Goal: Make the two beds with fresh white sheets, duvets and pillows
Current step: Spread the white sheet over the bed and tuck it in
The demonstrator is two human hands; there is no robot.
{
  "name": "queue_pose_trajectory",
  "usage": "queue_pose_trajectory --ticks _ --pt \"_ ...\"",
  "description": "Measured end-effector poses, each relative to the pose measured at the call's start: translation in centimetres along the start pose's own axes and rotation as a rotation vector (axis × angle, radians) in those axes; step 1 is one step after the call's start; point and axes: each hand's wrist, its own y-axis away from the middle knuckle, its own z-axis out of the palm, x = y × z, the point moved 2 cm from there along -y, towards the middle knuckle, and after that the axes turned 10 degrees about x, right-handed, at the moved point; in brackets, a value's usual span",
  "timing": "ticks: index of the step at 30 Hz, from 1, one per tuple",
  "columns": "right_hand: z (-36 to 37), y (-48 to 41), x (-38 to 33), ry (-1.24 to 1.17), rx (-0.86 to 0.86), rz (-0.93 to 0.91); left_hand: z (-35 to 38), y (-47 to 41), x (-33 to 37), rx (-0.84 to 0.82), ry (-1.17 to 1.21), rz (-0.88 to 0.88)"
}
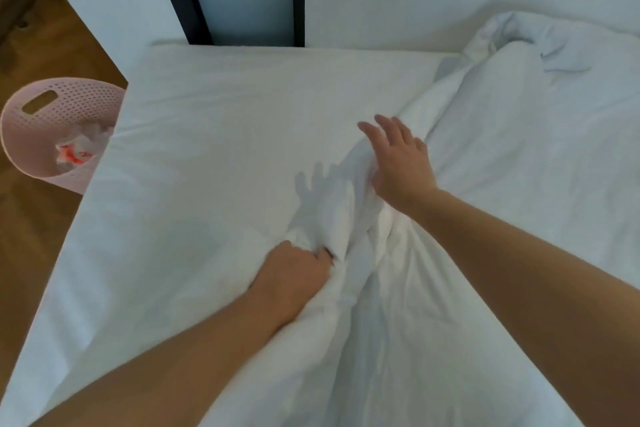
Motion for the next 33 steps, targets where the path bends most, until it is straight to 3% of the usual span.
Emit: queue_pose_trajectory --ticks 2,4,6,8,10,11,12,13,15,18,20,23,26,27,30,33 --pt "-1.5 -2.1 0.4 0.188 -0.148 -0.214 -1.3 -0.4 1.8 0.024 0.069 0.131" --pt "-2.6 -2.2 1.7 0.388 -0.432 -0.324 -4.0 -0.8 2.7 -0.172 0.208 0.142" --pt "-3.6 -0.8 3.0 0.525 -0.580 -0.355 -5.7 -1.5 2.3 -0.447 0.380 0.110" --pt "-4.1 1.9 3.5 0.567 -0.655 -0.424 -6.6 -3.1 0.4 -0.730 0.695 -0.159" --pt "-3.7 5.1 4.2 0.561 -0.739 -0.444 -6.2 -5.1 -2.1 -0.670 0.904 -0.540" --pt "-3.5 6.4 4.8 0.546 -0.759 -0.437 -5.5 -6.3 -3.6 -0.534 0.830 -0.650" --pt "-3.5 7.5 5.6 0.527 -0.777 -0.420 -4.8 -7.2 -4.6 -0.446 0.728 -0.693" --pt "-3.5 8.6 6.2 0.501 -0.796 -0.397 -3.8 -7.7 -4.8 -0.460 0.696 -0.714" --pt "-3.3 10.4 7.4 0.472 -0.839 -0.399 -2.3 -8.2 -3.4 -0.706 0.768 -0.770" --pt "-3.4 11.1 9.5 0.365 -0.941 -0.321 -1.0 -7.4 2.0 -1.009 0.840 -0.654" --pt "-3.6 9.7 10.7 0.192 -0.920 -0.114 -1.5 -6.8 4.9 -1.012 0.956 -0.557" --pt "-4.4 6.7 10.7 0.041 -0.623 0.115 -3.6 -6.0 5.9 -0.904 1.024 -0.519" --pt "-4.7 3.5 9.8 0.215 -0.257 -0.024 -6.2 -5.4 6.7 -0.786 0.845 -0.309" --pt "-4.9 2.4 9.1 0.229 -0.263 -0.058 -7.3 -5.2 7.5 -0.755 0.768 -0.202" --pt "-4.0 1.1 8.6 0.284 -0.658 -0.055 -9.1 -4.5 10.6 -0.754 0.677 0.034" --pt "-3.0 3.8 10.5 0.593 -0.970 -0.032 -9.1 -4.5 11.5 -0.864 0.794 0.003"
